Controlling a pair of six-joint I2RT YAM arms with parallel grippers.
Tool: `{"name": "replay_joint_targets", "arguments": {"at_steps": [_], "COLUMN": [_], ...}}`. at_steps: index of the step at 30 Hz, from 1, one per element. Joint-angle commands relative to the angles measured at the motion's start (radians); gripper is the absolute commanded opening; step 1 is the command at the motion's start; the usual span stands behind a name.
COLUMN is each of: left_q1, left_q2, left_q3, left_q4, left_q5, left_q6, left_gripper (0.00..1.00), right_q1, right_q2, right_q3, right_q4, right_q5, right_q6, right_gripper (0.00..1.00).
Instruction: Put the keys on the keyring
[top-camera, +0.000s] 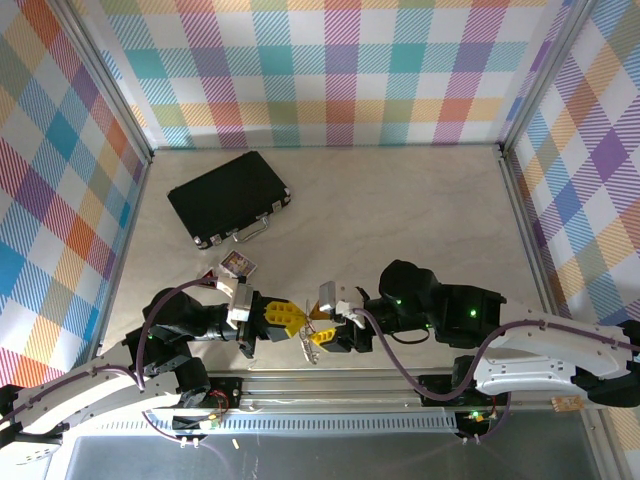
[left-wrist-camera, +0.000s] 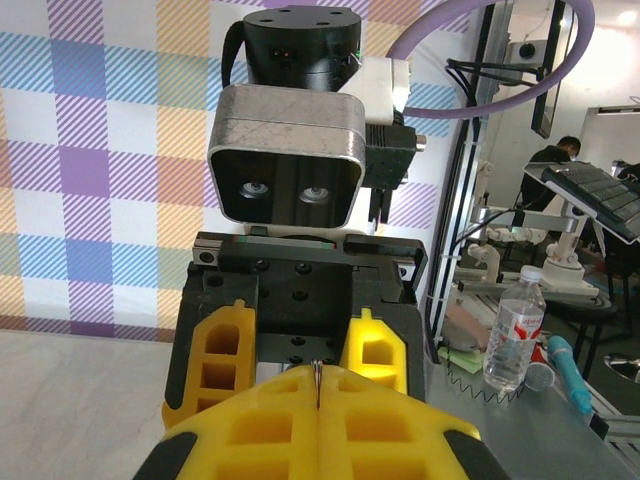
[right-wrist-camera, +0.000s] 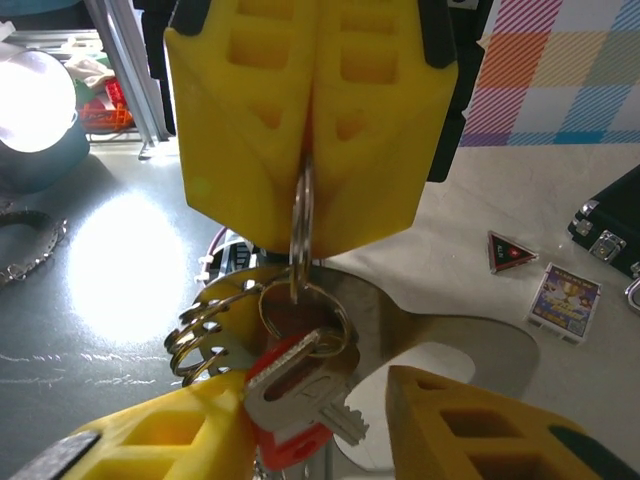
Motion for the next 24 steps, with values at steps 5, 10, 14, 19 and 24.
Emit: {"name": "replay_joint_targets", "arguments": {"at_steps": [5, 10, 14, 19, 24], "left_q1": [0.002, 0.003, 0.003, 0.003, 0.003], "left_q2": [-0.024, -0.026, -0.028, -0.03, -0.026], "left_q3": [-0.004, -0.003, -0.001, 0.003, 0.017], "left_q4": [0.065, 0.058, 0.054, 0.031, -0.016], "left_q5": [0.007, 0.005, 0.003, -0.009, -0.041], "left_q6": [-0.019, -0.017, -0.016, -0.007, 0.011], "left_gripper": [0.0, 0.0, 0.0, 0.0, 0.0], "right_q1": [0.006, 0.006, 0.004, 0.006, 0.005], "right_q2": [0.002, 0.002, -0.007, -0.03, -0.047], "right_q3": [-0.012, -0.015, -0.019, -0.026, -0.024], "right_q4": [0.058, 0.058, 0.056, 0.047, 0.02], "right_q5": [-0.009, -0.002, 0.001, 0.013, 0.057], "right_q6": [0.007, 0.004, -0.002, -0.016, -0.04], "right_gripper": [0.29, 0.19, 0.08, 0.0, 0.0]}}
